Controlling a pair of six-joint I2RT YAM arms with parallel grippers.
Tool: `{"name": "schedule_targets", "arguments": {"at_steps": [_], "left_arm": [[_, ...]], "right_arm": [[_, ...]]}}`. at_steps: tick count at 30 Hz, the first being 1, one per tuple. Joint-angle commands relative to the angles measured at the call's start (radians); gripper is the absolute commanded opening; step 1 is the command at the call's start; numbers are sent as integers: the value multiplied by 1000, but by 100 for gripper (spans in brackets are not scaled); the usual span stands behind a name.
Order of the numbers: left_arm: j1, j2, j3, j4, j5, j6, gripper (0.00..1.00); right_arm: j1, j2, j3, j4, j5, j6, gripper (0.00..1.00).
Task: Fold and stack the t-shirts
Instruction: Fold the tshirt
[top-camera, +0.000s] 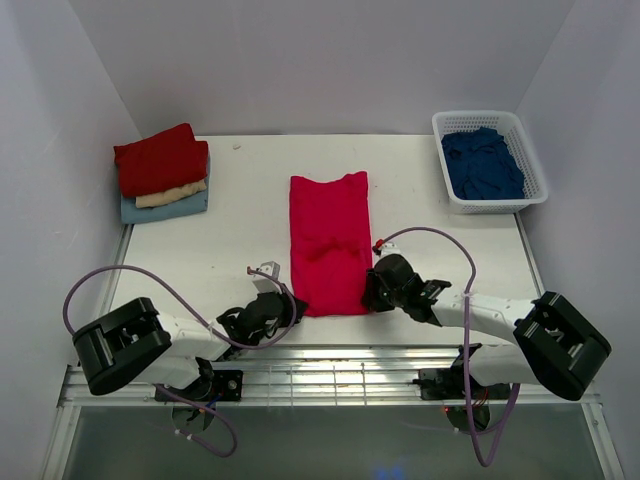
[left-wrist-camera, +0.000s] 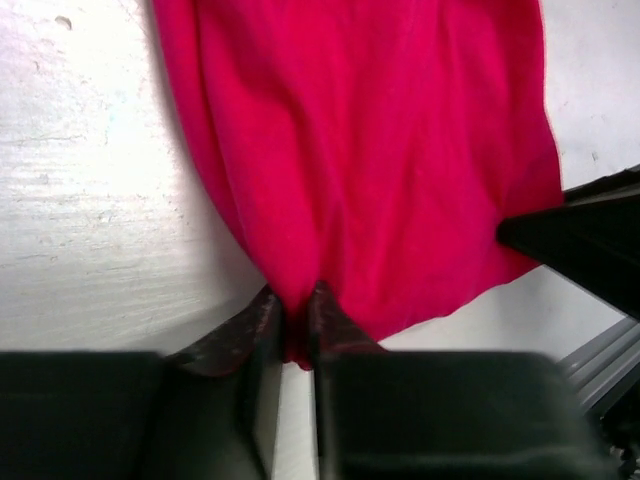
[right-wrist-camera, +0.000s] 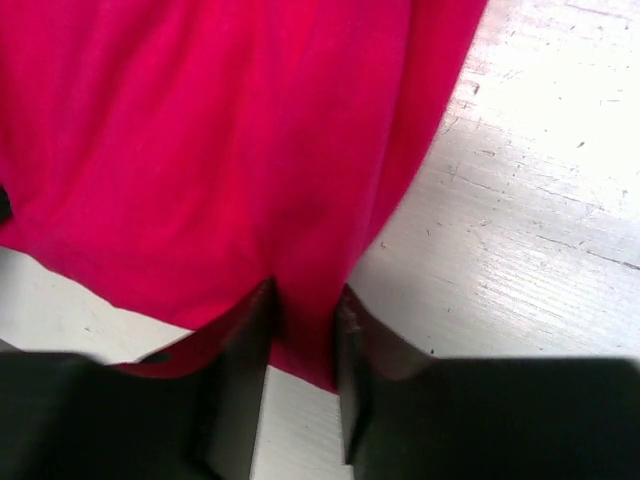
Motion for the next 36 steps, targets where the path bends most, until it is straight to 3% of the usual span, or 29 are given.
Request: {"name": "schedule_targets", "arguments": {"at_steps": [1, 4, 7, 12, 16, 24, 36], "left_arm": [[-1, 43, -25, -164, 38, 30, 17], [-1, 42, -35, -168, 24, 43, 2], [-2, 33, -51, -173, 45, 49, 0], [-77, -94, -68, -271, -2, -3, 0], [-229, -191, 13, -545, -125, -124, 0], [-259, -268, 205, -803, -273, -117, 0], [-239, -184, 457, -831, -505, 35, 0]], "right_arm": [[14, 17, 3, -66, 0, 10, 28], [22, 18, 0, -77, 8, 10, 16], [39, 23, -6, -91, 8, 17, 8], [132, 1, -20, -145, 37, 65, 8], [212, -69, -25, -210, 95, 154, 8], [280, -180, 106, -378, 241, 194, 8], [278, -30, 366, -431, 453, 122, 8]]}}
